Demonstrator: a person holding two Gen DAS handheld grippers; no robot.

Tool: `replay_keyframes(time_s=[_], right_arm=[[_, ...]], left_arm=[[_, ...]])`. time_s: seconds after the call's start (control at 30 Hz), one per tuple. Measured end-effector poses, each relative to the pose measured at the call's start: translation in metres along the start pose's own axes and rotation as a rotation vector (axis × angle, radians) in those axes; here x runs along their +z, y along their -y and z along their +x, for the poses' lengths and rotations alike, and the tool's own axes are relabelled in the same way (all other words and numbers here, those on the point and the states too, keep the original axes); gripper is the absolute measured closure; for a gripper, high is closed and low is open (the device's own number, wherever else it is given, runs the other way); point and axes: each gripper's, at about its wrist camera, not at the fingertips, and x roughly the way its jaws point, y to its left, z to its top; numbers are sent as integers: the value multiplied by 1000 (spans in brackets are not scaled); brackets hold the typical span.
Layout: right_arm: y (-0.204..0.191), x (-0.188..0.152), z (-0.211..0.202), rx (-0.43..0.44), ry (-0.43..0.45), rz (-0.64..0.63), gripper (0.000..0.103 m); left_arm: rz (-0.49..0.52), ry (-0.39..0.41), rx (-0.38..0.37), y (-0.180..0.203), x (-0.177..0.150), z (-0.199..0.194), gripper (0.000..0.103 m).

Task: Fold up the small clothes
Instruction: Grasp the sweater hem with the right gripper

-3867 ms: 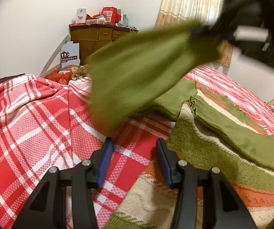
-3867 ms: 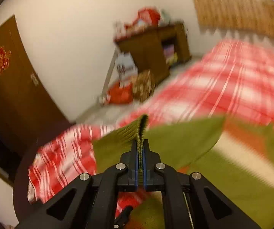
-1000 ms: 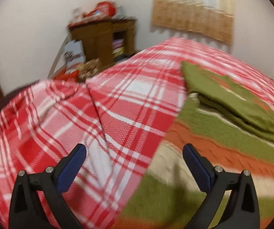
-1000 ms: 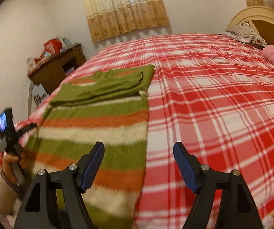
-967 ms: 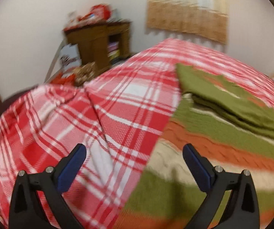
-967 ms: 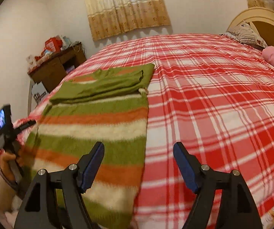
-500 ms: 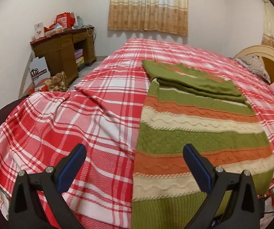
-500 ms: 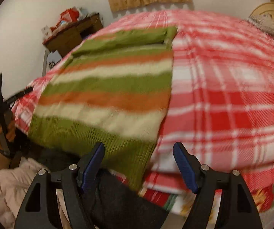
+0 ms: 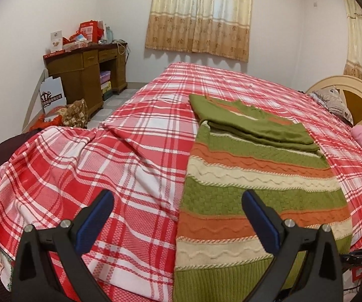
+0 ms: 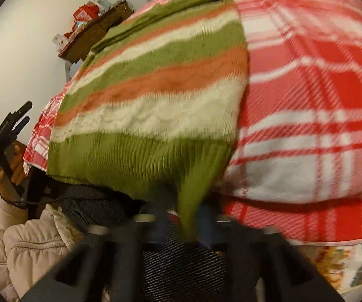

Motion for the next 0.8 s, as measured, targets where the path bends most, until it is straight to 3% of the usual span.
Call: replay_keyframes(time_s=[0.13,0.27,0.43,0.67,0.8], right_arm=[[-13,2,-14,45,-11,-47,95],[-23,16,-39,207,59,-20,96],[-36,51,-50,286,129,-15,96],[-23,129,-40,227,288,69,96],[-3,158,-16,154,313,153,96]], left_arm=[[13,19,10,2,3,-6,0],[2,45,6,-1,9,-13,0],[-8,69,0,-3,16,-22,0],[2,98,4,-5,23,-30,0],[15,90,4,-6,22,-28,0]])
